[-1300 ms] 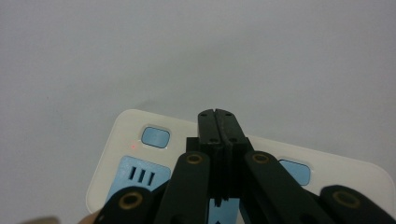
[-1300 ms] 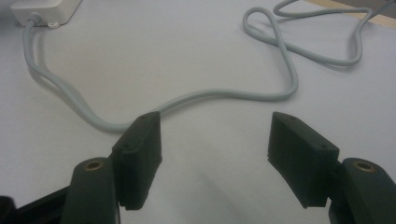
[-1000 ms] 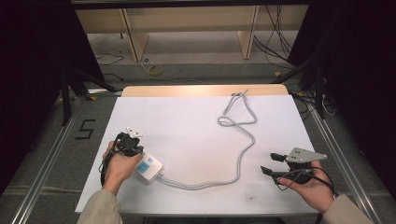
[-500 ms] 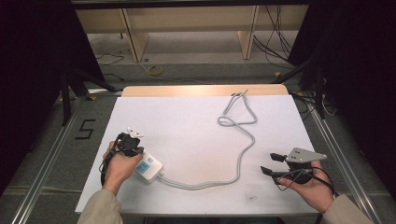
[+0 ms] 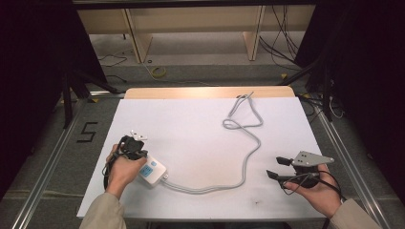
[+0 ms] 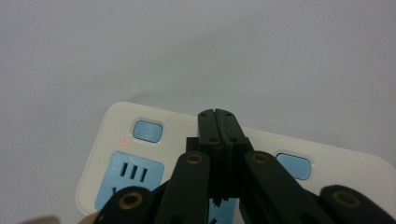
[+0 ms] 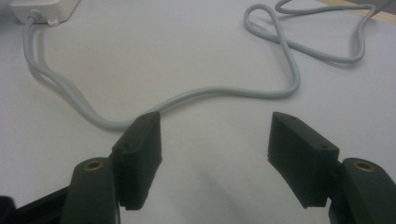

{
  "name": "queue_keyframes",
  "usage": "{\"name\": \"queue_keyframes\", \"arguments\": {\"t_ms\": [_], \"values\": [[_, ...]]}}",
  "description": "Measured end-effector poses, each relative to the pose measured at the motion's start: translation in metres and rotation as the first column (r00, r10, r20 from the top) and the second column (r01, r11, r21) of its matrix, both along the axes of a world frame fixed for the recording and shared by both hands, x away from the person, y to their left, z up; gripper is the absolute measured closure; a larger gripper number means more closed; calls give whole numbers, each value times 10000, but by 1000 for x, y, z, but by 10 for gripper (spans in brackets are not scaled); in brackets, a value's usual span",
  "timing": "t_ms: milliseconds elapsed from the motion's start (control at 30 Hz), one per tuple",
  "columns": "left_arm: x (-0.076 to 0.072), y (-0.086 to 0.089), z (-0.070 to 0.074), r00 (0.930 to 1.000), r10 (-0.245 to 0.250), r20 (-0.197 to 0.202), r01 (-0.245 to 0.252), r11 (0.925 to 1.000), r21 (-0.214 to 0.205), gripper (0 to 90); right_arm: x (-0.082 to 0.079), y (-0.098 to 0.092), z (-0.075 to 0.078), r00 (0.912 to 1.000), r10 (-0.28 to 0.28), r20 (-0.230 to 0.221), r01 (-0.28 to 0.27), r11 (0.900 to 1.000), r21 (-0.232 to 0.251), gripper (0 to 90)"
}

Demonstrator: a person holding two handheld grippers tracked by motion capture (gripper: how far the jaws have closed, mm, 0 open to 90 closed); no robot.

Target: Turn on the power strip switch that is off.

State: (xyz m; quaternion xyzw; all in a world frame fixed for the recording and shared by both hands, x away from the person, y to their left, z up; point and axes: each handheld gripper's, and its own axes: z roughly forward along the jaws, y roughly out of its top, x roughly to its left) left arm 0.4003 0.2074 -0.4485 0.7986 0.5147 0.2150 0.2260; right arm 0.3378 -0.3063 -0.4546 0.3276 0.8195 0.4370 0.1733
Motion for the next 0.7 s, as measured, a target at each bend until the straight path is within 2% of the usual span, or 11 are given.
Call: {"name": "queue_keyframes", "arguments": {"t_ms": [700], "values": [[1, 1, 0, 9998, 95, -197, -99, 9998, -186, 900, 0, 0, 0, 10000, 5, -9, -5, 10000, -6, 353]]}}
